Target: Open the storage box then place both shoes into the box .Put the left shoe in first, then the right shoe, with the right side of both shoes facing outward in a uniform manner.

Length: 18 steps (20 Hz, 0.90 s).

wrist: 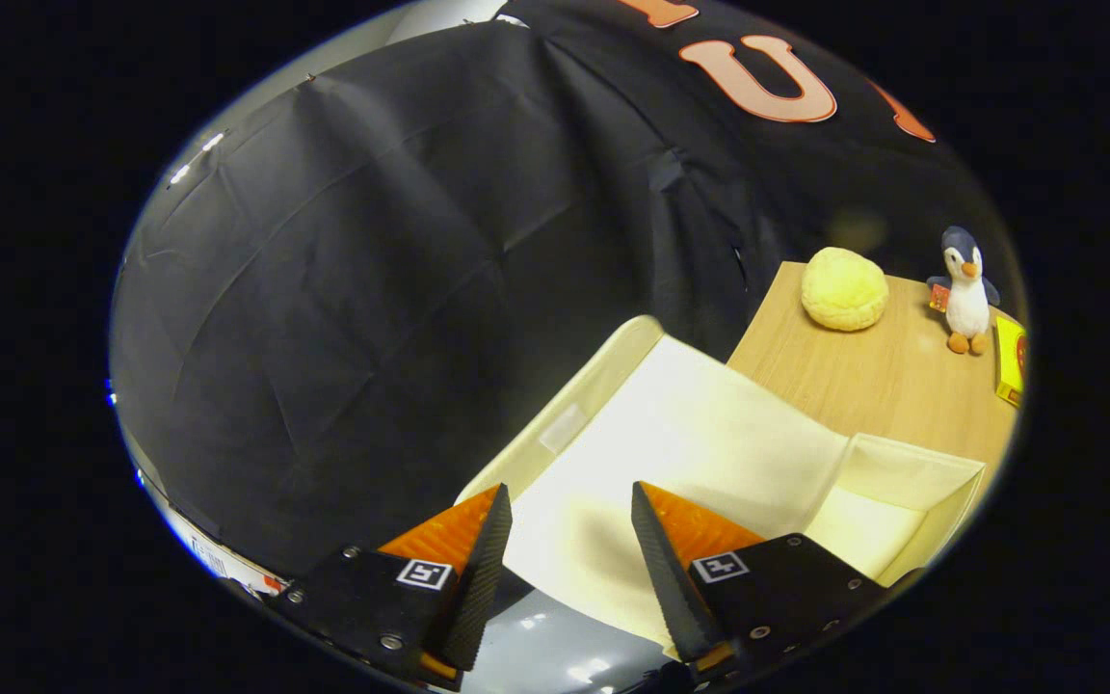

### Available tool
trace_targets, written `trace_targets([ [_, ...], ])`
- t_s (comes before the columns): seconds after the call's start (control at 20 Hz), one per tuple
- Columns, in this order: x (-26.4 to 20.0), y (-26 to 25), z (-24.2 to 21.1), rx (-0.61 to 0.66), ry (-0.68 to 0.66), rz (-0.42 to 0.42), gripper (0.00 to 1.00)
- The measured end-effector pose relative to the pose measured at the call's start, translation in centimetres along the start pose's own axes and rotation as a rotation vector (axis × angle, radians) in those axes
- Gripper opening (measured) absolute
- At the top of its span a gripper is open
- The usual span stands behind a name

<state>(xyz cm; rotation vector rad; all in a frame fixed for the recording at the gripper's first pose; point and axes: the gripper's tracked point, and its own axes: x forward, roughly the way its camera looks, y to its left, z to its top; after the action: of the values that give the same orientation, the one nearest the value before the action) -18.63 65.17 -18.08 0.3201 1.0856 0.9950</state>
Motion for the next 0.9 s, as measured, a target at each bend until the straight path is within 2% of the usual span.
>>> trace_targets([
  [0.2,-4.2,-3.1,0.5,-0.008,-0.066,-0.066,0.8],
  [0.45,-9.3,-10.3,0.3,-0.027,-0.139,-0.185,0.84],
  [0.6,-13.5,-15.9,-0.8,-0.035,-0.179,-0.296,0.92],
  [0.8,-18.4,-23.6,-3.7,-0.047,-0.188,-0.45,0.93],
  [0.9,-20.2,-26.1,-5.3,-0.055,-0.198,-0.497,0.93],
])
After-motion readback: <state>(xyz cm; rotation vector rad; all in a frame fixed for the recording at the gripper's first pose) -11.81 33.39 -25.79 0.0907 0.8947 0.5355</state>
